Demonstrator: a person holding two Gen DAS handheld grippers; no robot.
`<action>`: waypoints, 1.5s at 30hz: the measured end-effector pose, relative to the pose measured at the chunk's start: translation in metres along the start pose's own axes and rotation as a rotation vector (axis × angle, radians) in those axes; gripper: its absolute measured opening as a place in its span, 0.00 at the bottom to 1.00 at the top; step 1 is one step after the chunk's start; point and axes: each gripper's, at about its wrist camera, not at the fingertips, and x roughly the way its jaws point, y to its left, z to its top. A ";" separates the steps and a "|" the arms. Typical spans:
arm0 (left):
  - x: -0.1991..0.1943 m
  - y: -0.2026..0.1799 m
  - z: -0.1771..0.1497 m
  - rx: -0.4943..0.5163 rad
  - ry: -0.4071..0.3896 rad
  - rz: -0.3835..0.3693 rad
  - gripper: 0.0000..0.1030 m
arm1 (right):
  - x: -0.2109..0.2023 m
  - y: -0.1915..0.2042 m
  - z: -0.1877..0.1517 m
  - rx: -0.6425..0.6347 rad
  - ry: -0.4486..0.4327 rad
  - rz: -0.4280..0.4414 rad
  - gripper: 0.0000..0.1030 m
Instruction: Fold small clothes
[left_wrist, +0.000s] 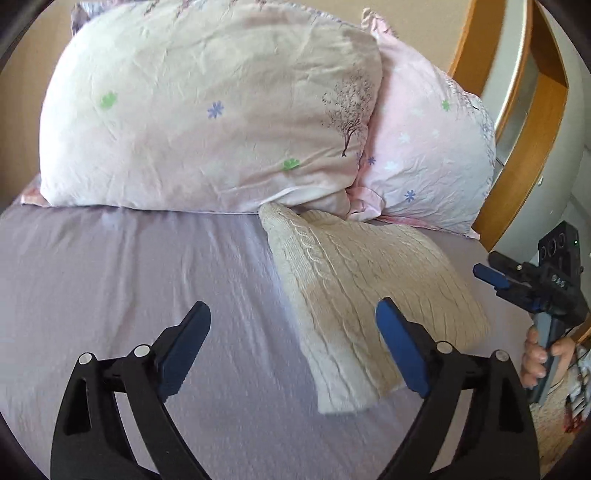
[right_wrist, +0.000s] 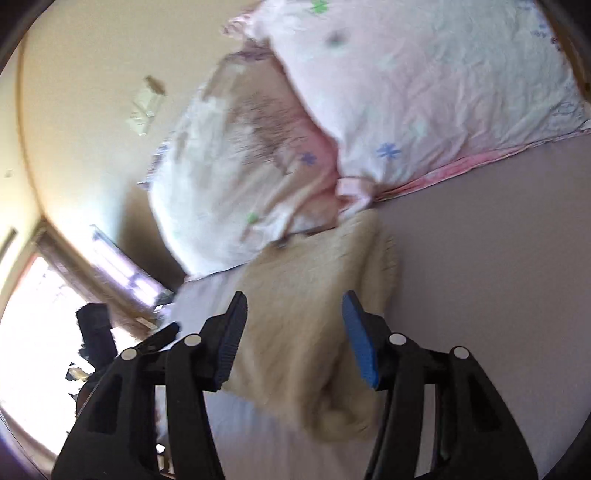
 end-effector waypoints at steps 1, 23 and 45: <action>-0.008 -0.001 -0.007 0.011 -0.006 0.003 0.93 | 0.001 0.006 -0.008 -0.007 0.040 0.077 0.53; 0.025 -0.053 -0.084 0.046 0.215 0.143 0.99 | 0.024 0.047 -0.105 -0.310 0.048 -0.679 0.98; 0.034 -0.058 -0.085 0.093 0.220 0.279 0.99 | 0.053 0.034 -0.120 -0.261 0.174 -0.788 0.98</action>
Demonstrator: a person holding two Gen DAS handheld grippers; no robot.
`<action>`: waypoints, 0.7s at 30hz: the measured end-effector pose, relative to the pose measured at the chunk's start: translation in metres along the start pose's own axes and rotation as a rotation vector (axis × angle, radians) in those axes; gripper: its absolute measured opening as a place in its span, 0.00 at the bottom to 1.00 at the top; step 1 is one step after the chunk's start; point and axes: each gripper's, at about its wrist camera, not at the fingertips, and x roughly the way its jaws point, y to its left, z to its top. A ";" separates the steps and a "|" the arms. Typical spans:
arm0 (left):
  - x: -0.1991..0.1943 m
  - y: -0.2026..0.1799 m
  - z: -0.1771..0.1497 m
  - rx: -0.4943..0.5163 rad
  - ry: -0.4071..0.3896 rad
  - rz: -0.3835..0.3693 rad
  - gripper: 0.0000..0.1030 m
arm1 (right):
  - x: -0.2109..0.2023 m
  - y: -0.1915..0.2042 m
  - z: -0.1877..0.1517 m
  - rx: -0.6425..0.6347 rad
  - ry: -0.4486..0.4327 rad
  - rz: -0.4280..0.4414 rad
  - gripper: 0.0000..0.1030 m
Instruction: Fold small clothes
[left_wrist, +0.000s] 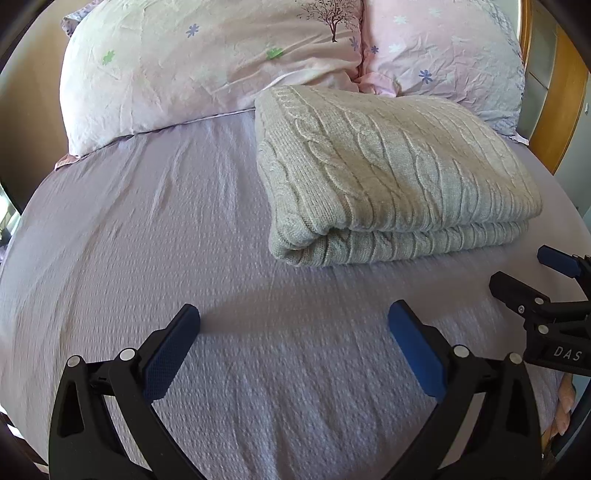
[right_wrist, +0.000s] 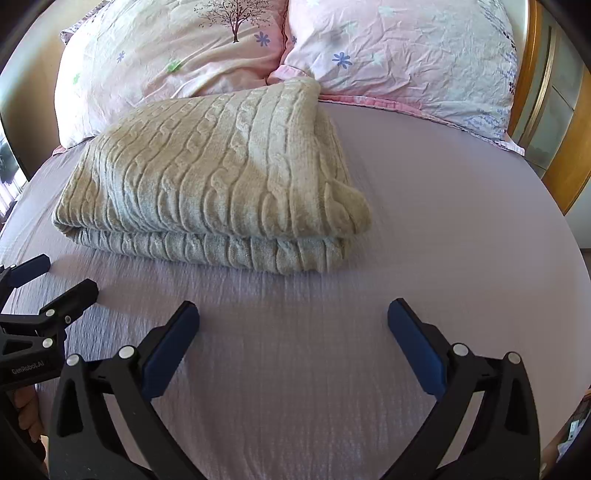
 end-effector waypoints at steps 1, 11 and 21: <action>0.000 0.000 0.000 0.001 0.000 0.000 0.99 | 0.000 0.000 0.000 0.000 0.000 0.001 0.98; 0.000 0.000 0.001 0.001 -0.001 0.000 0.99 | -0.001 0.000 0.000 -0.003 -0.003 0.004 0.98; 0.001 0.000 0.001 0.001 -0.002 0.000 0.99 | -0.001 0.002 0.000 -0.001 -0.003 0.002 0.98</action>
